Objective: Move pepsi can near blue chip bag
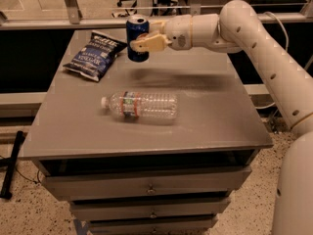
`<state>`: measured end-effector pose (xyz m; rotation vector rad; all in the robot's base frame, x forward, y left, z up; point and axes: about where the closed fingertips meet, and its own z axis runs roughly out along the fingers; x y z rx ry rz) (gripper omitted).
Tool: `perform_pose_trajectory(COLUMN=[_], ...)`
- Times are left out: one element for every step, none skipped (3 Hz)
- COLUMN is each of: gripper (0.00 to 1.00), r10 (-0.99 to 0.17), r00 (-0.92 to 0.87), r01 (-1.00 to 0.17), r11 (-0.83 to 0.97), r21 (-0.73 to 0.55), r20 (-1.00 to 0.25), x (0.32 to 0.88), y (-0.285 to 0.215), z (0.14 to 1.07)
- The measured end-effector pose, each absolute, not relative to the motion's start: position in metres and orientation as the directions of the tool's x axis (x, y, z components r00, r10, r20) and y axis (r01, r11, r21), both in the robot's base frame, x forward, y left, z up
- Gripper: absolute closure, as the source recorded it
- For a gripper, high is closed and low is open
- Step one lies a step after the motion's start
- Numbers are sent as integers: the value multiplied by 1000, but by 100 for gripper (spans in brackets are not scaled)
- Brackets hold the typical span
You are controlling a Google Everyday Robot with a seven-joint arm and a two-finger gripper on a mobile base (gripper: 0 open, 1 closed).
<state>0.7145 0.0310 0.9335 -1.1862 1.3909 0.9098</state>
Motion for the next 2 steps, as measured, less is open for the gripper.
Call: perform_pose_trajectory(gripper=[100, 100], r10=[-247, -289], r00=[51, 64], r01=[-976, -976], r11=[191, 182], r21=[-100, -121], r20=[-968, -955], x=[708, 708], y=[55, 72], z=[921, 913])
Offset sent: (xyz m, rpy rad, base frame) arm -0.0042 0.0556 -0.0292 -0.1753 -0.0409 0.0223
